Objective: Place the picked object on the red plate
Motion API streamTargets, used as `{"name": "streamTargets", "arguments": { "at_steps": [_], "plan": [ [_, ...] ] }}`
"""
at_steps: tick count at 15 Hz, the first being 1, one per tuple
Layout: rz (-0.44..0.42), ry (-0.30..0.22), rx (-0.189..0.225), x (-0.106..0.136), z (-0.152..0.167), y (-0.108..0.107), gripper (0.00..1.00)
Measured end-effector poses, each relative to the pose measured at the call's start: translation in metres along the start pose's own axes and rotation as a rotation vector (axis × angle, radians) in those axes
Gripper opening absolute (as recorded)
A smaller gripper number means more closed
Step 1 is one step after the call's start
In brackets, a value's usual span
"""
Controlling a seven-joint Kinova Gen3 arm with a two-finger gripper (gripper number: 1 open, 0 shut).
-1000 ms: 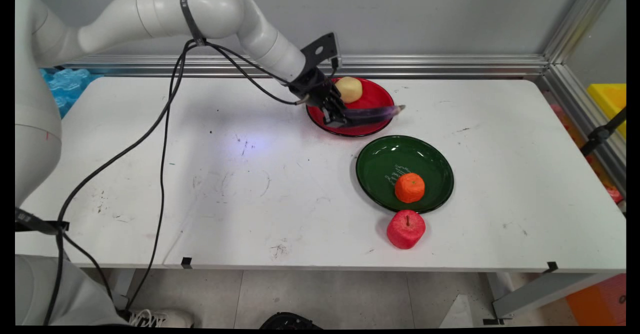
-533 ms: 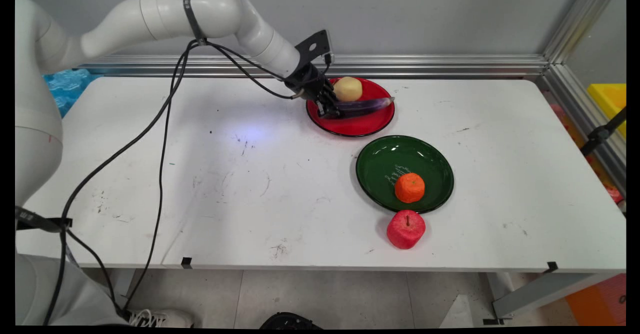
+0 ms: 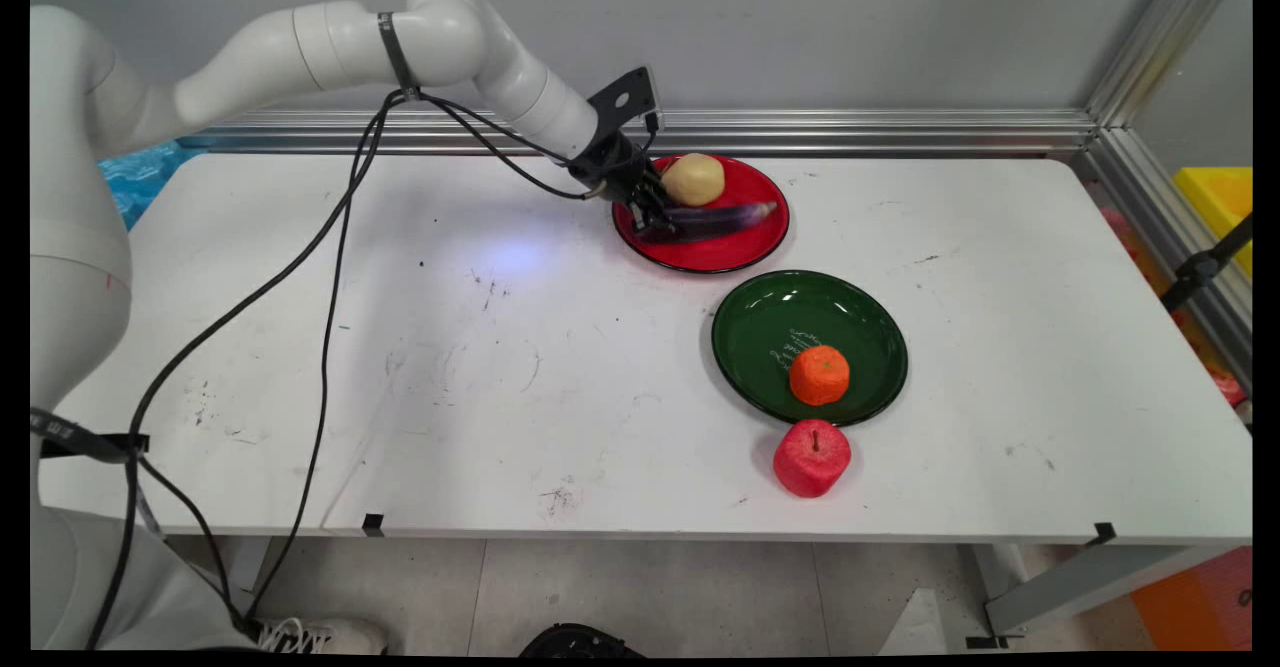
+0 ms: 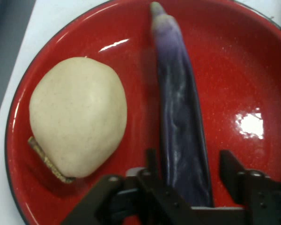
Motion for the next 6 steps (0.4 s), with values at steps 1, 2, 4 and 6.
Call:
{"name": "streamTargets", "arguments": {
  "at_steps": [1, 2, 4, 6],
  "plan": [
    [-0.003, 0.001, 0.001, -0.0005, 0.001, -0.0009, 1.0],
    [-0.004, 0.002, 0.002, -0.0008, 0.0016, -0.0014, 1.0],
    [-0.012, 0.006, 0.004, 0.0001, 0.0022, -0.0026, 1.0],
    [-0.02, 0.011, 0.004, 0.0023, 0.0009, -0.0027, 1.0]
  ]
}}
